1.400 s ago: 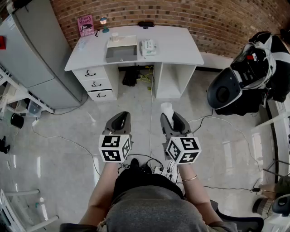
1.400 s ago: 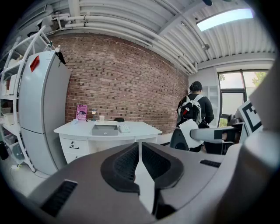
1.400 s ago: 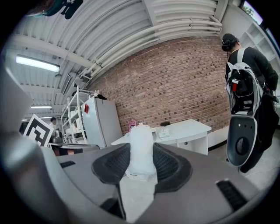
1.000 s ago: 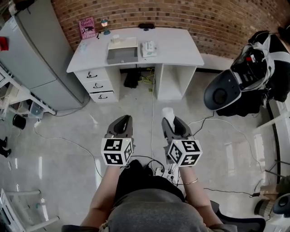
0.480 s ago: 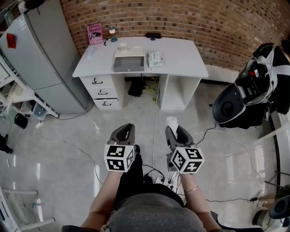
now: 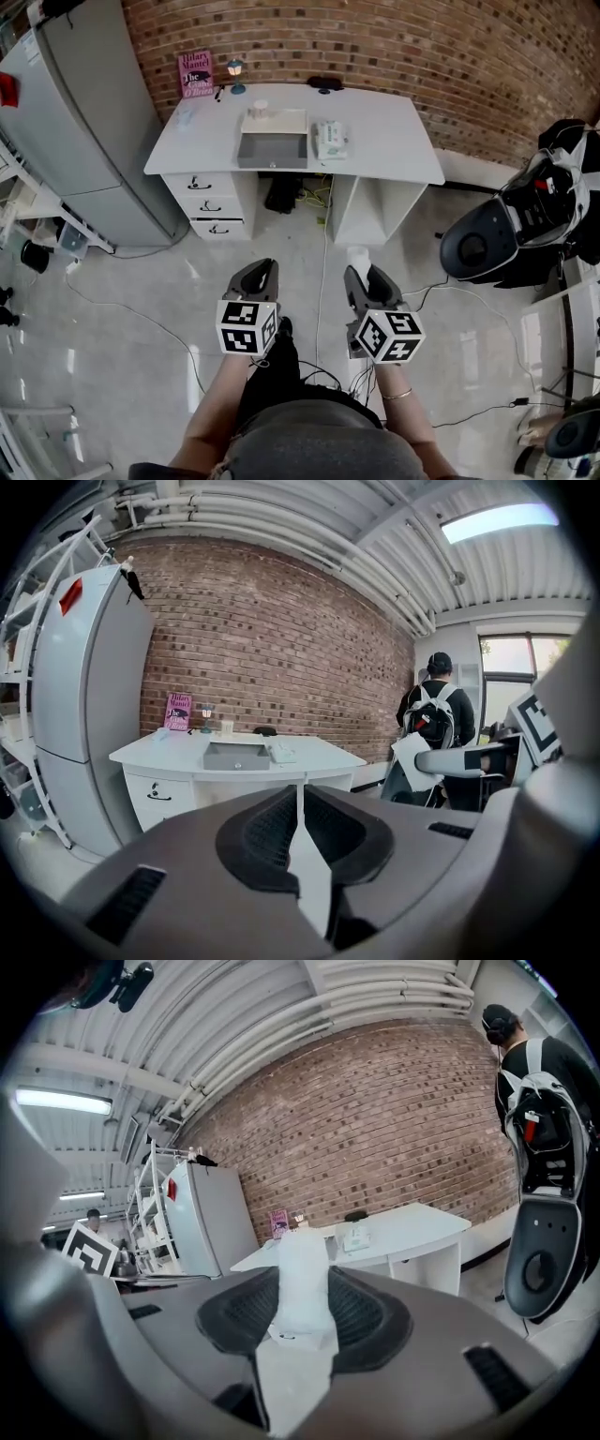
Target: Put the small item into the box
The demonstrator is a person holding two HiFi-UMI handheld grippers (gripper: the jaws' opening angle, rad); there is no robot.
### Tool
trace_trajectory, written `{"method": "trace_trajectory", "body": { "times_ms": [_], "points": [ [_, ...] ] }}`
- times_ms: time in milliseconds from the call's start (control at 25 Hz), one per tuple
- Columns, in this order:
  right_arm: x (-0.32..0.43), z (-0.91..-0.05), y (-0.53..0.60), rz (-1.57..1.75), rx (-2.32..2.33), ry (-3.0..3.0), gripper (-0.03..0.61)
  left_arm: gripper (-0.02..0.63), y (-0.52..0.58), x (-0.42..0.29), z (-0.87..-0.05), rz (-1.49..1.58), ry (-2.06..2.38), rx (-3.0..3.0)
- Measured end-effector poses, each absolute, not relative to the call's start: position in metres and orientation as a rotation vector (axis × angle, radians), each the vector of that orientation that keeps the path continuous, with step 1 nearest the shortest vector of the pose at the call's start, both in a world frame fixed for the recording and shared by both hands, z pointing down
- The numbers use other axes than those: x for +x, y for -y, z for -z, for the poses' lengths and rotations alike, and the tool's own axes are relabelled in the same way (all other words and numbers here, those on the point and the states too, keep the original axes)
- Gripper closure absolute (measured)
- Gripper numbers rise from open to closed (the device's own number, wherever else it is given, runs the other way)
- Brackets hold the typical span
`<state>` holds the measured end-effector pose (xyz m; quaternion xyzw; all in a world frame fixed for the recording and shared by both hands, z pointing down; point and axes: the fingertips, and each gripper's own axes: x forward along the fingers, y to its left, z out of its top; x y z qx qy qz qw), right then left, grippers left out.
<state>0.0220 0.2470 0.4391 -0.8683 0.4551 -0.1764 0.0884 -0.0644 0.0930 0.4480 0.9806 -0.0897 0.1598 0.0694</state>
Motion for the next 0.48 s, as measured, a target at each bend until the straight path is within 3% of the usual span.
{"method": "trace_trajectory", "body": {
  "times_ms": [480],
  "points": [
    [0.111,-0.426,-0.149,0.511,-2.611,-1.301,0.413,0.575,0.012,0.018,-0.445,-0.484,0.253,2.939]
  ]
}}
